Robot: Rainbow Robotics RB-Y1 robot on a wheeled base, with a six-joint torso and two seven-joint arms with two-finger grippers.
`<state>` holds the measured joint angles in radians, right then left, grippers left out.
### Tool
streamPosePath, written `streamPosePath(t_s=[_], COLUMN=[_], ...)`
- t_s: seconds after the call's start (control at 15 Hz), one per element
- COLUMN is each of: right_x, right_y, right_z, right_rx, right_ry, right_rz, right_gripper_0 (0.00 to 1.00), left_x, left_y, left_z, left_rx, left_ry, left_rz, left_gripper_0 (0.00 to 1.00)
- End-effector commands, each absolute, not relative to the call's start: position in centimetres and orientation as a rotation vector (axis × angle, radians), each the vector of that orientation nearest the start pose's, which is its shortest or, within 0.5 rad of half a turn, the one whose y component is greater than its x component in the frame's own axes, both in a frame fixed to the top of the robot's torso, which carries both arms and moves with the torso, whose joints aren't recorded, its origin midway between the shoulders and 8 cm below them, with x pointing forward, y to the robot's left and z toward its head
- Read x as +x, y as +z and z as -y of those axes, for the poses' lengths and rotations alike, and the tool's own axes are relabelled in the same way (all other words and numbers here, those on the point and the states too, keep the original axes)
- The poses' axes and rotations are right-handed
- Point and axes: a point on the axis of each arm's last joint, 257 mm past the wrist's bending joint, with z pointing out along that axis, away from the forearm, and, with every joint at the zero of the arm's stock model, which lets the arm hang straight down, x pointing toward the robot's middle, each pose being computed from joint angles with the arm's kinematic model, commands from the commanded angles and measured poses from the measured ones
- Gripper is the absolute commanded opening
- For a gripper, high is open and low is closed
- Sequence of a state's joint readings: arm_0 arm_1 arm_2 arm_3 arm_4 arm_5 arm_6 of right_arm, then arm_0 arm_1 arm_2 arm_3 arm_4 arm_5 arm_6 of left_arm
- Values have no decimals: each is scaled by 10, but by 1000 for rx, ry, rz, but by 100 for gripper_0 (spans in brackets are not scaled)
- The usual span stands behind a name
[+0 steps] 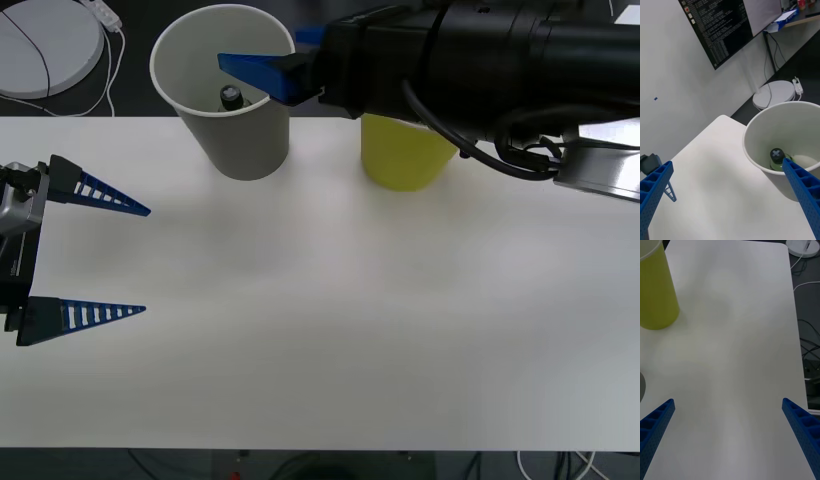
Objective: Put the can into the green bin and the plastic bottle into the gray bin
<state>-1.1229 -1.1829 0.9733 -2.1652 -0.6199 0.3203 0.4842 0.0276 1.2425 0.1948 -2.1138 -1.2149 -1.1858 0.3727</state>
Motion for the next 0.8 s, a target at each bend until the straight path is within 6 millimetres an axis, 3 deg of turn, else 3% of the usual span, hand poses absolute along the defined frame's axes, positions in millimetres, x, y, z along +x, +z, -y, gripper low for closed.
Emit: streamPosePath(t_s=[0.07, 0.47, 0.8], right_x=[431, 396, 378], right_y=[45, 28, 1], right_z=[-21, 4, 44], right_rx=[-761, -878, -1044], right_ry=[889, 1031, 1055], right_rz=[-1597, -1566, -1539], right_gripper_0=[100, 100, 100], left_x=[339, 339, 339], left_y=[-96, -96, -96], left_z=[-218, -218, -218], left_rx=[1669, 1669, 1669], left_ry=[-358, -358, -358], left_rz=[-1559, -1559, -1559], left_gripper_0=[100, 100, 100])
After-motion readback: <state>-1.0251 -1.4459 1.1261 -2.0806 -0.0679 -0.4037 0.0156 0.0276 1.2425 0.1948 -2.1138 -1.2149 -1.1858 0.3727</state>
